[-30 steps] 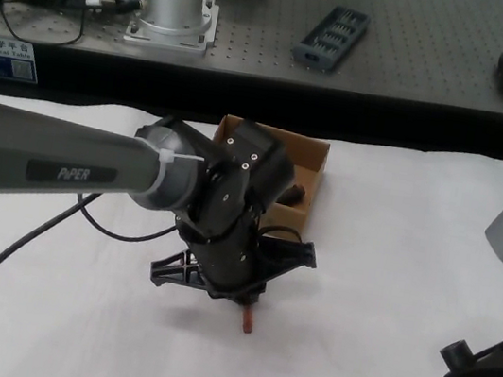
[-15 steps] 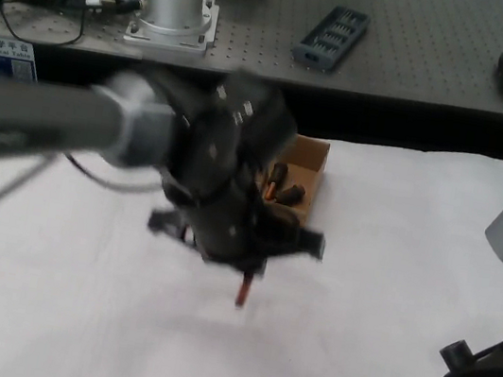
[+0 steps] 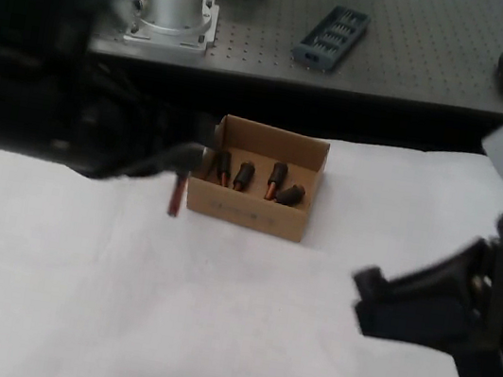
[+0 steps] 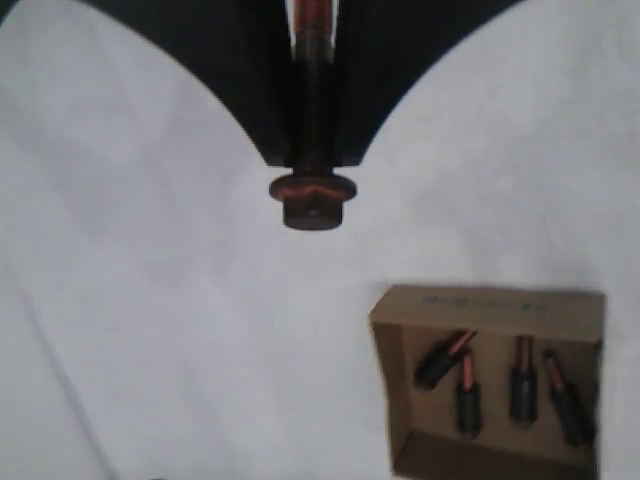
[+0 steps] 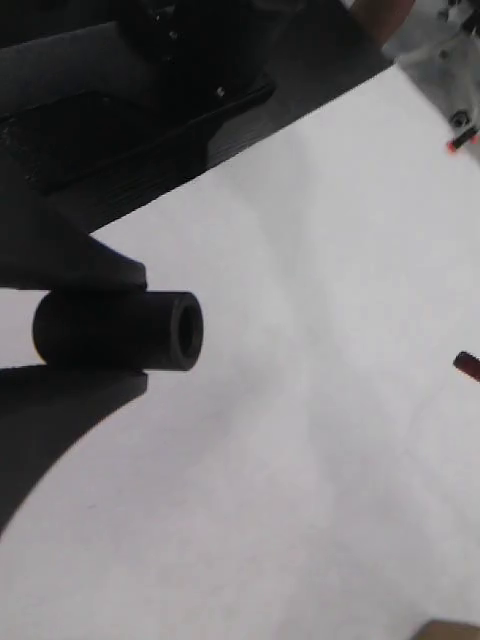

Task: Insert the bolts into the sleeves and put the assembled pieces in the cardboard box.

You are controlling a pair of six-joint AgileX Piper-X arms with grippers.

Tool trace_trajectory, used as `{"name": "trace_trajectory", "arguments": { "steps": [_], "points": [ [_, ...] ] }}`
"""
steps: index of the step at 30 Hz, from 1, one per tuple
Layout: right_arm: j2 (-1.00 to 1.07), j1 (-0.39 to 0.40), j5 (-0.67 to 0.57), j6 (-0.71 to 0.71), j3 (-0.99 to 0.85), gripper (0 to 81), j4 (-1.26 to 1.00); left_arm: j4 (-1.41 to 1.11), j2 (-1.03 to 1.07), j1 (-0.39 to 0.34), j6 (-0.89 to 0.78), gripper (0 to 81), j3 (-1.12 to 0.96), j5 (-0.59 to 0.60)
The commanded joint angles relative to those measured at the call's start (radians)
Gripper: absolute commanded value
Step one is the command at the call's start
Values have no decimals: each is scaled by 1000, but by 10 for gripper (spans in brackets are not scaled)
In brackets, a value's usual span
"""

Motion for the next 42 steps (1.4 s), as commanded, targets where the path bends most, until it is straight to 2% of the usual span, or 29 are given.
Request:
{"name": "trace_trajectory", "arguments": {
  "steps": [1, 5, 9, 18, 42],
  "points": [
    [54, -5, -116, 0, -1, 27, -125, -83, -74, 10, -8, 7, 33, 72],
    [130, -5, -182, 18, -1, 27, -235, -202, -178, 11, -76, 7, 75, 141],
    [198, -1, -306, 134, -1, 27, -393, -267, -214, 11, -117, 7, 78, 185],
    [252, 67, -349, 342, -1, 27, -722, -291, -211, 11, -125, 7, 78, 227],
    [252, 88, -349, 359, -1, 27, -742, -312, -211, 11, -164, 7, 78, 256]
  ]
}}
